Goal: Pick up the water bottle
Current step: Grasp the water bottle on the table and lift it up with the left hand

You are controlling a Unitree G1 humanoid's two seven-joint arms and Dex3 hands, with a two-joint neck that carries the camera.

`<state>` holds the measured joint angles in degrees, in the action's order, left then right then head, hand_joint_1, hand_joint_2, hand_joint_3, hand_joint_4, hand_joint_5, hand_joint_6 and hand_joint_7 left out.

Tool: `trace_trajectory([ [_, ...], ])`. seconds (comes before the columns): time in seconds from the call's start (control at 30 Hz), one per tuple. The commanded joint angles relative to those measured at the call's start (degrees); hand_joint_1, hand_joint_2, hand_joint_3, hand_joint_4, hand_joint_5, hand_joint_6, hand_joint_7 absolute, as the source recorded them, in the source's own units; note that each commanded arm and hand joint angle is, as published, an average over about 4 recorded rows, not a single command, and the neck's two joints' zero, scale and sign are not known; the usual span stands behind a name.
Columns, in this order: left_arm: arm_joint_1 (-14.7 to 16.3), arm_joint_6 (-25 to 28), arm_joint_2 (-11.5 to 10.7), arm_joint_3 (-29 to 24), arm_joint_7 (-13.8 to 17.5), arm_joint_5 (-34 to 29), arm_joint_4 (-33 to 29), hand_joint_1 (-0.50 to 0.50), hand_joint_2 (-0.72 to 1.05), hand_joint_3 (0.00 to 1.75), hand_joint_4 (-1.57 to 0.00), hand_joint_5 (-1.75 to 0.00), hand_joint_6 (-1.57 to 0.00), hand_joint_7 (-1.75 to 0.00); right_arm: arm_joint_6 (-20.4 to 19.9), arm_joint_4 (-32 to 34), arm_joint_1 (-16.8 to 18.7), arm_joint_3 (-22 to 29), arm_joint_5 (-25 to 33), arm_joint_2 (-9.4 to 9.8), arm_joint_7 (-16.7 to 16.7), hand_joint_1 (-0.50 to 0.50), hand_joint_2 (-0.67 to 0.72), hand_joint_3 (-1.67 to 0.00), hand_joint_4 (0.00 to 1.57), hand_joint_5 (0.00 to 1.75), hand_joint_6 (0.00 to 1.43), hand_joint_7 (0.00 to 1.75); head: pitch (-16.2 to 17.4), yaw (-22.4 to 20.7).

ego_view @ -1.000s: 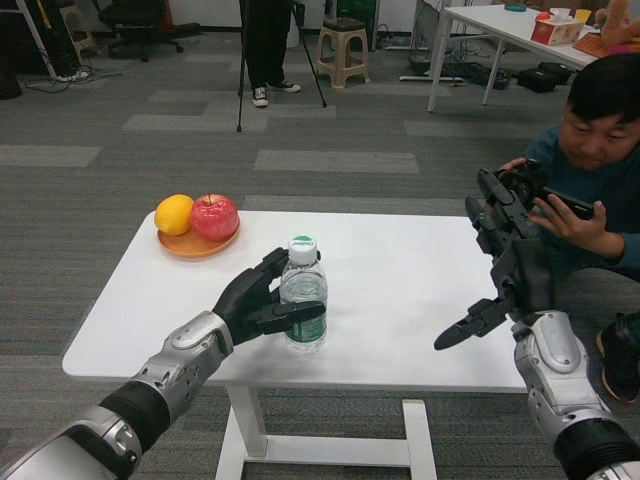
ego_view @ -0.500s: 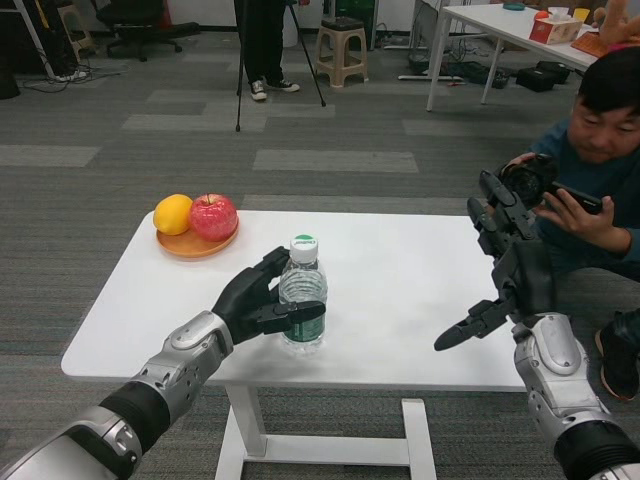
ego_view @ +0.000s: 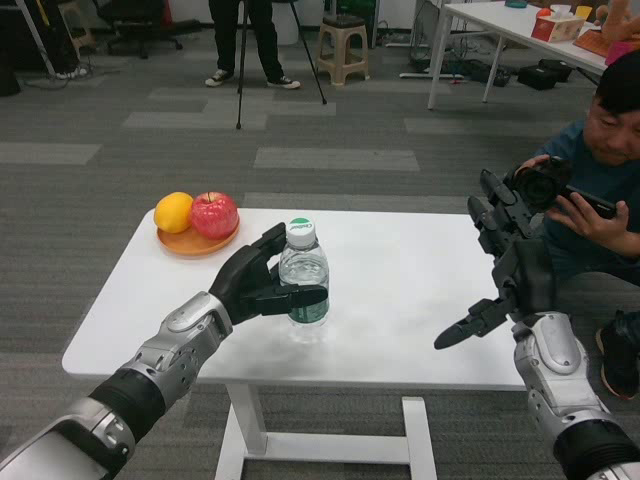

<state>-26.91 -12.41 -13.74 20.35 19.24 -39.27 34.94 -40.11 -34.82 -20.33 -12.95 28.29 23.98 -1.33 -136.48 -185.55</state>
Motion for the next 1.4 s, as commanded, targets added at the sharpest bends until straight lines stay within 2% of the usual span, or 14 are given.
trace_trajectory([
  [0.03,-1.75,3.18,-1.25,-0.84,-0.17,-2.79,-4.75,0.21,0.96,0.17,0.00,-1.75,-0.55,-1.68,-0.58,-0.46,0.38,0.38,0.01,-0.25,0.49,-0.50,0.34,-0.08,0.00,0.00,0.00,0.14,-0.10,0.12],
  [0.3,-3.64,6.63,-2.89,-0.57,-0.94,-7.07,-10.42,0.23,0.96,0.17,0.00,-1.75,-0.55,-1.68,-0.58,-0.71,0.38,0.38,0.01,-0.25,0.63,-0.50,0.34,-0.08,0.00,0.00,0.00,0.14,-0.53,0.23],
  [0.73,-5.92,11.62,-5.07,-1.80,-2.10,-8.55,-21.23,0.23,0.96,0.17,0.00,-1.75,-0.55,-1.68,-0.58,-0.95,0.38,0.07,0.01,-0.25,0.63,-0.50,0.34,-0.08,0.00,0.00,0.00,0.12,-1.88,0.67],
  [1.1,-5.99,14.32,-5.88,-6.26,-2.65,-5.43,-28.33,0.23,0.98,0.17,0.00,-1.75,-0.55,-1.68,-0.58,-0.77,0.38,-0.15,0.01,-0.25,0.63,-0.50,0.34,-0.08,0.00,0.00,0.00,0.14,-2.58,0.57],
  [1.4,-4.89,15.88,-6.12,-9.47,-3.22,-1.71,-31.10,0.23,0.98,0.17,0.00,-1.75,-0.58,-1.68,-0.67,-0.49,0.38,-0.15,0.03,-0.25,0.63,-0.50,0.34,-0.08,0.00,0.00,0.00,0.14,-3.28,0.60],
])
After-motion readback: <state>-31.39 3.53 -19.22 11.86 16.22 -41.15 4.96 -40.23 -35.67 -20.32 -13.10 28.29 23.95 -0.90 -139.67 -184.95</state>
